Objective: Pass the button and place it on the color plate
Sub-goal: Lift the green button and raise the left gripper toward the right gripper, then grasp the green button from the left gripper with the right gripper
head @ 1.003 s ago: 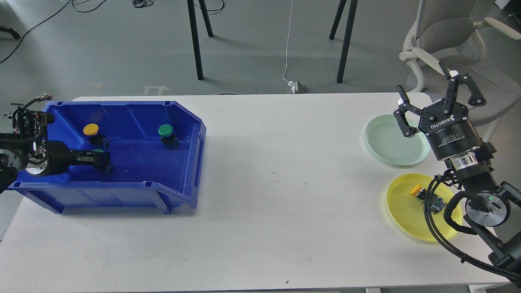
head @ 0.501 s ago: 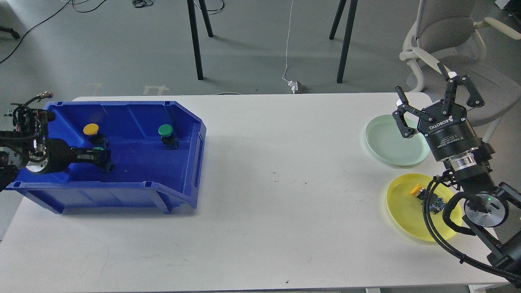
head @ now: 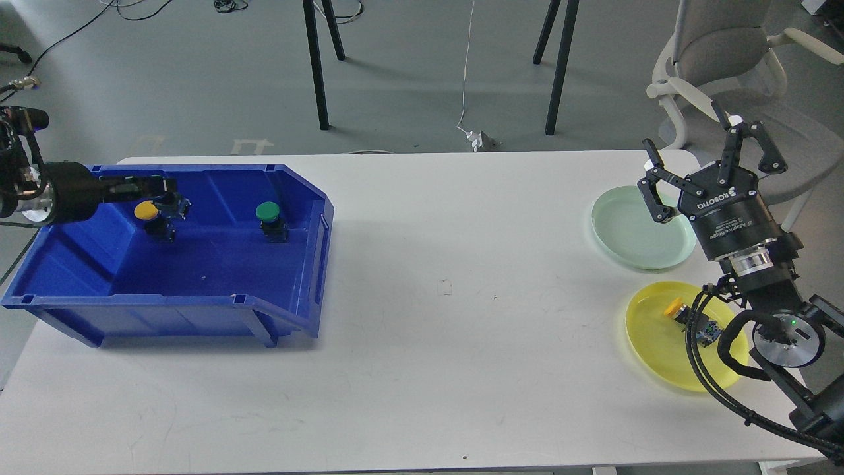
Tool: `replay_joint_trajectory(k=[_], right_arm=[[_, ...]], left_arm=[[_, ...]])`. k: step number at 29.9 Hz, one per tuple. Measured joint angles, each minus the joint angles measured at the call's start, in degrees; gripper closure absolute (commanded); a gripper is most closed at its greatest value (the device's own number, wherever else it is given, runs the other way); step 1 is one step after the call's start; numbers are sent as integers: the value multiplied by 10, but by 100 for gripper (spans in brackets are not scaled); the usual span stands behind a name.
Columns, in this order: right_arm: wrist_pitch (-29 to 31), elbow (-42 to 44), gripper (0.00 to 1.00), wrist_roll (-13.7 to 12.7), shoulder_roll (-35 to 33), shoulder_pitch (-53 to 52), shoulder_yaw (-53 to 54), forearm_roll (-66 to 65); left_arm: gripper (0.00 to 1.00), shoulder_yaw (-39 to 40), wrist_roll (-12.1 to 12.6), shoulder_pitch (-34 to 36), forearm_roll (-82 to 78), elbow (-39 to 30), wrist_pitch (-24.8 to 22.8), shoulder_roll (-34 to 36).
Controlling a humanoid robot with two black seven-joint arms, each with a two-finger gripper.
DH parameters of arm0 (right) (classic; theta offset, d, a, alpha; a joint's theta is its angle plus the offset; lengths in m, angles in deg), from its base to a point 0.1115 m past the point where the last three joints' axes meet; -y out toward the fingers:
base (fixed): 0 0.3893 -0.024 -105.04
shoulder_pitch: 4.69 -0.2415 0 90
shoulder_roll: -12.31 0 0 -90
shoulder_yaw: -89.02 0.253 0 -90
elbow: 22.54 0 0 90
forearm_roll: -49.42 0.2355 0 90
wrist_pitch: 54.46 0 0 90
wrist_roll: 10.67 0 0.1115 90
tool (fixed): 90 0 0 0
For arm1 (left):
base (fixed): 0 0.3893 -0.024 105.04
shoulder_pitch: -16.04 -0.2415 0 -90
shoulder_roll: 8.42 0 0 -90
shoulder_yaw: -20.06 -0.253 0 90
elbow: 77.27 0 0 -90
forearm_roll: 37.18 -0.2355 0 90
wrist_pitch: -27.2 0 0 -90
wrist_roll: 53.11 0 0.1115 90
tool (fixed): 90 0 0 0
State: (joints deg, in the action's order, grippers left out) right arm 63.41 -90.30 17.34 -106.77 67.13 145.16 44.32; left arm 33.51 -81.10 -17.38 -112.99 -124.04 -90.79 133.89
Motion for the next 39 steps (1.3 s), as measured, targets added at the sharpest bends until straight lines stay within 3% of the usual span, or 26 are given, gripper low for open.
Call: replay_joint_trajectory(k=[6, 12, 18, 22, 30, 39], right_arm=[[-2, -1, 14, 0, 1, -6, 0, 0], [-4, -3, 14, 0, 1, -12, -8, -4], [-3, -7, 14, 0, 0, -14, -17, -53], [-8, -12, 14, 0, 1, -32, -46, -123], [-37, -26, 14, 0, -2, -128, -157, -193], [-37, -87, 14, 0, -13, -138, -199, -199]], left_arm=[[69, 78, 0, -2, 143, -144, 0, 32], [70, 97, 0, -14, 323, -219, 0, -70], [69, 95, 0, -42, 364, -209, 0, -259], [69, 95, 0, -66, 365, -196, 0, -319], [69, 98, 0, -73, 368, -192, 0, -331], [69, 100, 0, -74, 387, -191, 0, -332]])
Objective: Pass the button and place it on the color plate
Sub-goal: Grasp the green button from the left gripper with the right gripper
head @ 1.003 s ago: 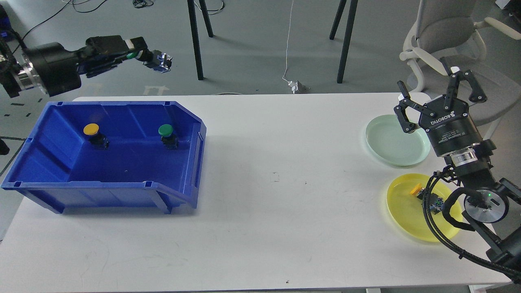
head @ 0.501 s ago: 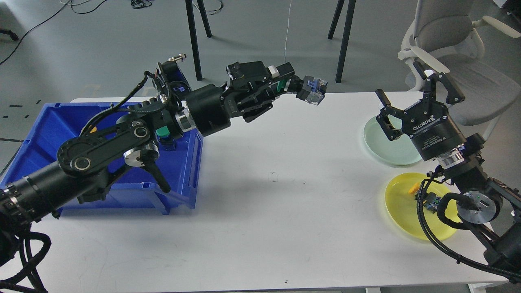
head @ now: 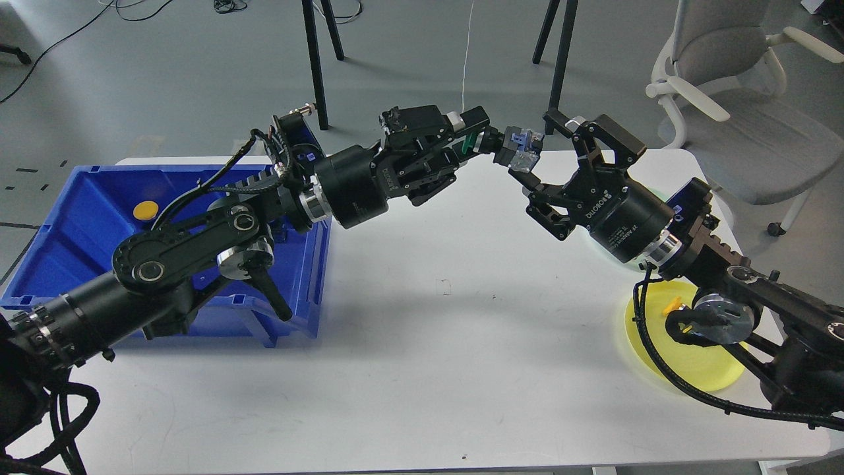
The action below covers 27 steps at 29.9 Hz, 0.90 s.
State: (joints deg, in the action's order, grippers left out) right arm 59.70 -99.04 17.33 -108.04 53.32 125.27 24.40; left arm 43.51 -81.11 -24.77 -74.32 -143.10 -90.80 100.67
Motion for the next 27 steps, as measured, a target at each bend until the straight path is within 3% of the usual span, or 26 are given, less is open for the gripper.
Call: replay_joint_trajectory(k=[13, 27], right_arm=[[-2, -58, 15, 0, -41, 9, 8, 3], [-2, -62, 17, 0, -37, 5, 1, 2]], left_arm=[[69, 0, 0, 1, 0, 1, 0, 0], [69, -1, 0, 1, 0, 1, 0, -1]])
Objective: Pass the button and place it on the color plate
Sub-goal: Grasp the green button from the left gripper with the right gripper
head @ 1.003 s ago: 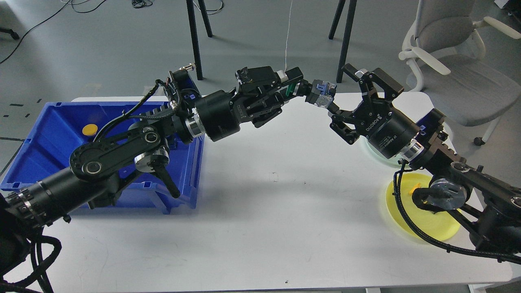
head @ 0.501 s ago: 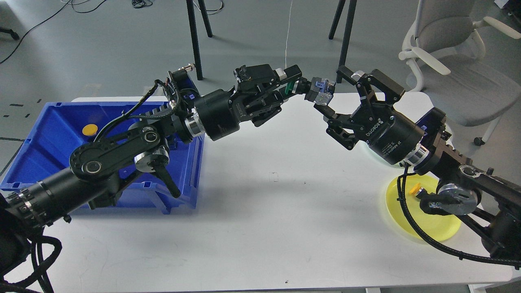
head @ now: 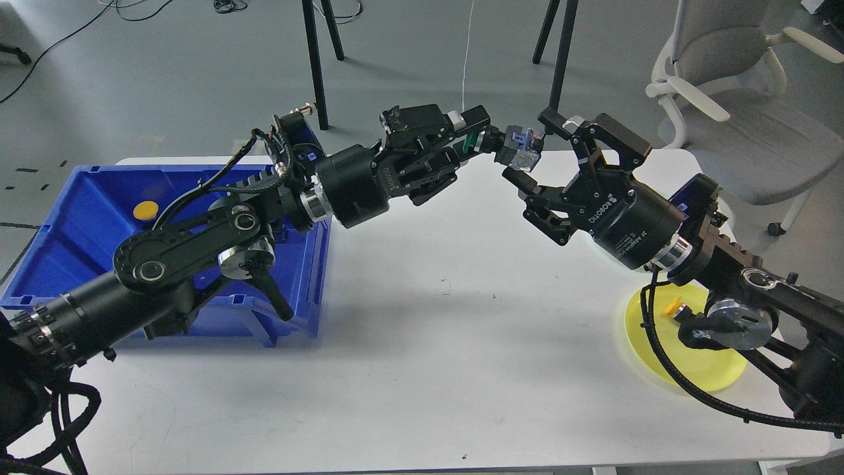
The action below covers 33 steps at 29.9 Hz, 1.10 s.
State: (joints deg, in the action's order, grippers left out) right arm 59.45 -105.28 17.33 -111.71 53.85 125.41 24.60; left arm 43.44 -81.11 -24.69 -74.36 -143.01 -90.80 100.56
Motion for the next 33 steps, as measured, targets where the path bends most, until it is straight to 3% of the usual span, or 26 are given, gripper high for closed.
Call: replay_joint_trajectory(k=[13, 33], right_arm=[[6, -1, 22, 0, 3, -9, -6, -1], [6, -2, 52, 0, 1, -14, -14, -3]], left_arm=[[69, 1, 0, 0, 0, 4, 0, -2], [69, 1, 0, 0, 0, 5, 0, -4]])
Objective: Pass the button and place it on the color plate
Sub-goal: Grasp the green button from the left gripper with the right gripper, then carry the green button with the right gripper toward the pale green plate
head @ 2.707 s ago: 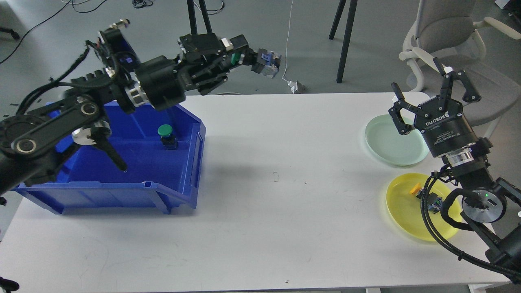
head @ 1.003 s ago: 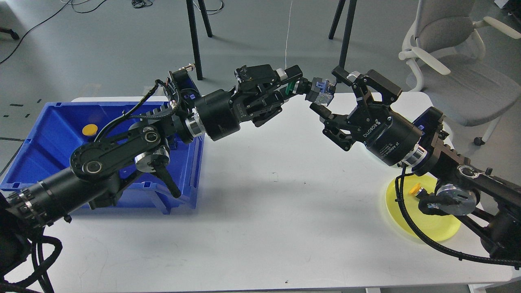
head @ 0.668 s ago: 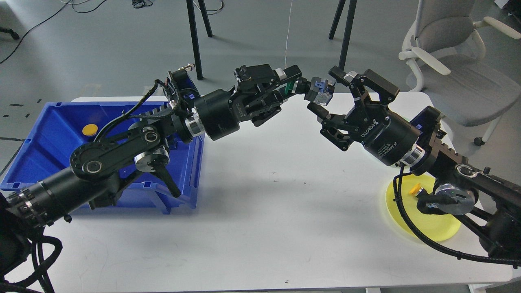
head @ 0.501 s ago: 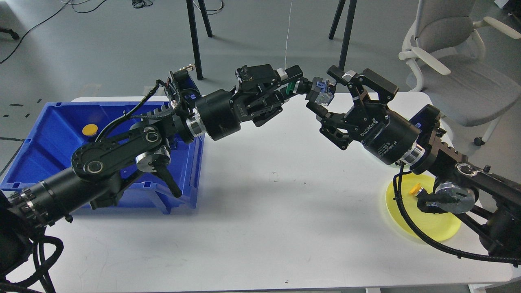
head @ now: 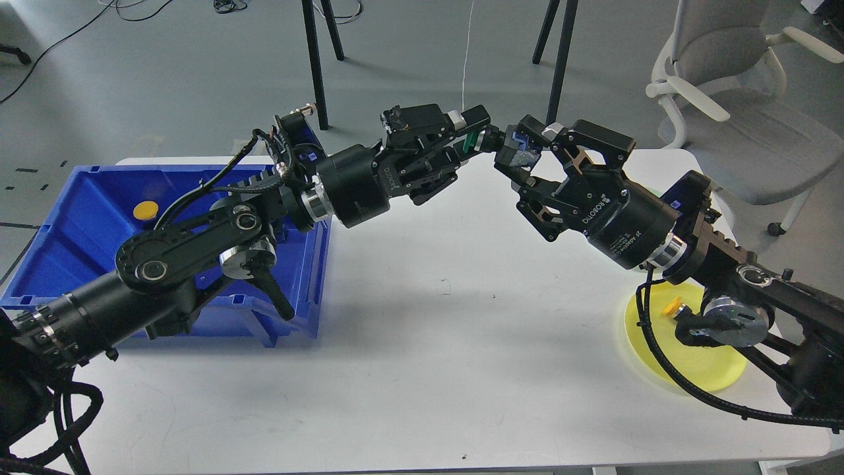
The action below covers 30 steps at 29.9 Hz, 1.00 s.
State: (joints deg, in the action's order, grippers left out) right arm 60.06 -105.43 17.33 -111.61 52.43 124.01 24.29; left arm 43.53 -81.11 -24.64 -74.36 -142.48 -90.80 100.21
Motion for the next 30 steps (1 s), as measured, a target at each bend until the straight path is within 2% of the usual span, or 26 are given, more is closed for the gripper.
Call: replay_joint_trajectory(k=[9, 14, 18, 23, 30], right_arm=[[0, 0, 63, 0, 2, -1, 0, 0], [0, 0, 68, 0, 2, -1, 0, 0], [0, 0, 70, 0, 2, -1, 0, 0], [0, 0, 72, 0, 2, -1, 0, 0], [0, 0, 74, 0, 2, -1, 0, 0]], left_arm=[[67, 0, 0, 0, 0, 0, 0, 0], [61, -1, 0, 0, -1, 0, 0, 0], [54, -1, 0, 0, -2, -1, 0, 0], [37, -1, 0, -1, -2, -1, 0, -1], [28, -1, 0, -1, -2, -1, 0, -1]])
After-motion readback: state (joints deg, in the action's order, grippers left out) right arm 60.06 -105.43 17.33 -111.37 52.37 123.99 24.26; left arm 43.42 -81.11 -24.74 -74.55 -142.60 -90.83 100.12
